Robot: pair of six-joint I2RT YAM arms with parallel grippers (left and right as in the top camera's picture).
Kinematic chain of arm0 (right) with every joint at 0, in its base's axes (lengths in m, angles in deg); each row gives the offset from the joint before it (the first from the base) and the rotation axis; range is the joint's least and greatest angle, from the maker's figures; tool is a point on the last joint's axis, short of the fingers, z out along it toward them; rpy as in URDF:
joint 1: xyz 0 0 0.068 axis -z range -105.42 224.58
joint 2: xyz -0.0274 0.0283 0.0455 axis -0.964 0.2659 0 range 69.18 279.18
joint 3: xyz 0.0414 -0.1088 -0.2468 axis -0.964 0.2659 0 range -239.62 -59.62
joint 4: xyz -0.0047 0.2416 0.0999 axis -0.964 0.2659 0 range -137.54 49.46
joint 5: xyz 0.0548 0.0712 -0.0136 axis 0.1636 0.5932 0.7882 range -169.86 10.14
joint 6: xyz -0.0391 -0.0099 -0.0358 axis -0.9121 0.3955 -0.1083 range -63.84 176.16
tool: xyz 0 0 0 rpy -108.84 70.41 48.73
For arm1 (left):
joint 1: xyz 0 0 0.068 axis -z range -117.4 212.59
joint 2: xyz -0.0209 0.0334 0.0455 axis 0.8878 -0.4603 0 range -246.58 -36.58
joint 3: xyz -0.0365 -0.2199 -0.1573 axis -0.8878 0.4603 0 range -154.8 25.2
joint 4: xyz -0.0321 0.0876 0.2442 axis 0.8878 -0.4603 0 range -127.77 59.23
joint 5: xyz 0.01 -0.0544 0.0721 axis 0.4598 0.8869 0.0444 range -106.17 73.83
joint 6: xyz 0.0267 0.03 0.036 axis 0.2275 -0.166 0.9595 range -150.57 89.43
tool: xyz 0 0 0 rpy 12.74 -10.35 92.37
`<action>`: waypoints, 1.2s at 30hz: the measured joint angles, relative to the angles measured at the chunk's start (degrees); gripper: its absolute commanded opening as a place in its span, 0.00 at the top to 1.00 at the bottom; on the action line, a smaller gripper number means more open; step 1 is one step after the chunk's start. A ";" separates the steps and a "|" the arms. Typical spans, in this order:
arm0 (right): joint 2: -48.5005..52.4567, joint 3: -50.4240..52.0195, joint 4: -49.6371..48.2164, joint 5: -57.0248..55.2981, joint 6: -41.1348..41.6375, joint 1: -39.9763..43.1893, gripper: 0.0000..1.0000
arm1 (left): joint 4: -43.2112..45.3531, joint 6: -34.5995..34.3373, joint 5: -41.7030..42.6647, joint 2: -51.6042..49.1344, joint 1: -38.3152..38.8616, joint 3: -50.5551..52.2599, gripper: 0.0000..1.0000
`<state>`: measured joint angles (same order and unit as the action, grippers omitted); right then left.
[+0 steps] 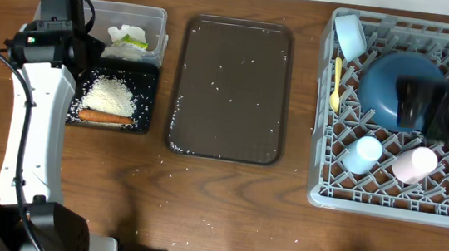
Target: Sort waste into correct bins and load items into the dishwasher rack
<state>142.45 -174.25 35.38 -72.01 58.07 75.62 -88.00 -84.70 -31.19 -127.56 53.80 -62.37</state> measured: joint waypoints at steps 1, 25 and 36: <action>-0.37 0.02 1.88 -0.76 -0.22 0.00 0.01 | 0.02 -0.02 0.00 0.00 0.00 0.00 0.02; -46.99 85.68 -66.90 0.90 -2.47 0.02 0.01 | 0.00 0.00 -0.04 0.00 -0.04 0.00 0.01; -63.04 109.02 -81.00 2.93 1.99 -0.09 0.01 | -0.02 0.00 0.00 0.00 -0.04 0.00 0.01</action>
<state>79.42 -65.22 -45.63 -69.08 60.06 75.53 -88.02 -84.70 -31.19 -127.56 53.75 -62.37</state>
